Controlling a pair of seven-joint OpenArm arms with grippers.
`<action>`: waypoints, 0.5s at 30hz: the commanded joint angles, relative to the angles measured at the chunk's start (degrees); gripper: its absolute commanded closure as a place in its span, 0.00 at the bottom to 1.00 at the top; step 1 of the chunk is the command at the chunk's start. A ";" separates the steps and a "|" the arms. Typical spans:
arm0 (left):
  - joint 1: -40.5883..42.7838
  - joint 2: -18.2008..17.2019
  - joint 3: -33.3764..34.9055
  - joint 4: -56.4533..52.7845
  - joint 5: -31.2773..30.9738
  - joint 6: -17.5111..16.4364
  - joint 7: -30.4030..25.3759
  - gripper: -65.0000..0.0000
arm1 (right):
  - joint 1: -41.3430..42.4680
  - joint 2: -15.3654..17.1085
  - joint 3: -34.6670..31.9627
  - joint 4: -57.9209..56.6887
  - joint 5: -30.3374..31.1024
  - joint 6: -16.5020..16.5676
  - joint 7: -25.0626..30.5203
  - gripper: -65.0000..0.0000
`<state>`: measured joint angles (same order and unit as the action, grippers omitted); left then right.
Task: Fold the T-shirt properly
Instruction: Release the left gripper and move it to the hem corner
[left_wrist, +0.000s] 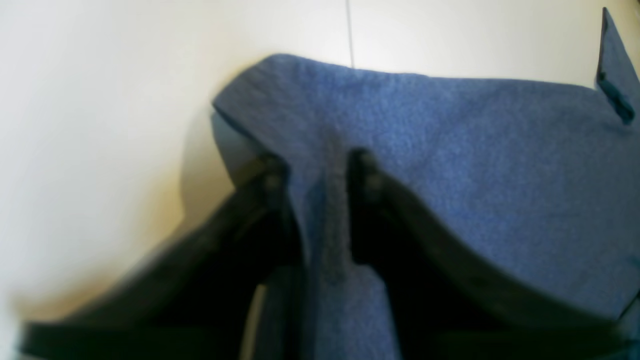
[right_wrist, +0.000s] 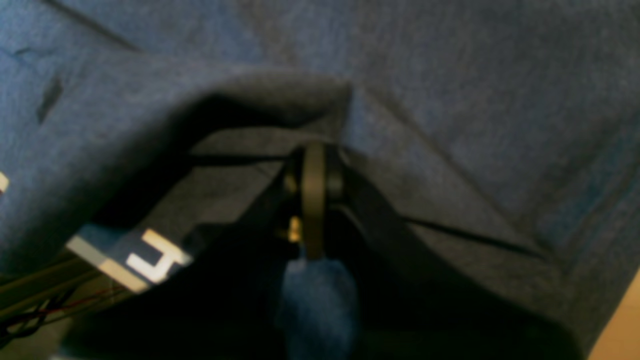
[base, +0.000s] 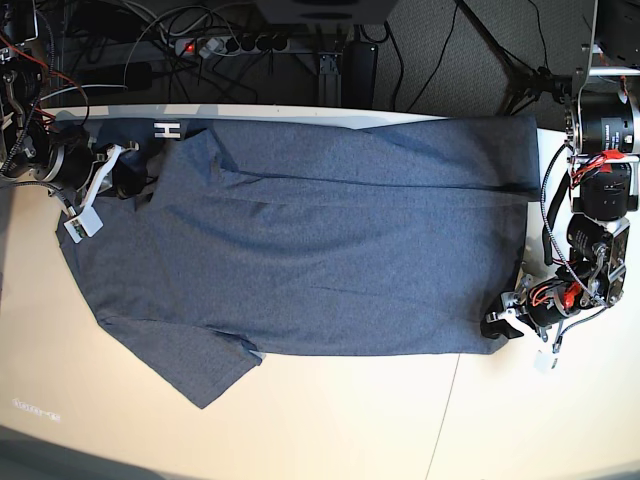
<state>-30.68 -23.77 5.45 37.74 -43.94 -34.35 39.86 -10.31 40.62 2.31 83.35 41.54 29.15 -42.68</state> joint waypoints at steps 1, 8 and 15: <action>-2.19 -0.66 -0.13 0.68 -0.81 -1.07 -1.18 0.85 | 0.26 1.11 0.42 0.17 -1.42 -0.63 -1.05 1.00; -2.82 -0.70 -0.13 0.68 -0.48 -1.09 -1.77 1.00 | 0.28 1.11 0.42 0.17 -1.44 -0.63 -0.94 1.00; -2.82 -0.70 -0.13 0.68 1.79 -1.07 -2.43 1.00 | 0.37 1.14 0.44 0.20 -1.46 -0.63 0.92 1.00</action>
<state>-31.46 -23.79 5.54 37.74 -41.41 -34.35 38.72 -10.31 40.62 2.28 83.35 41.34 29.17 -41.54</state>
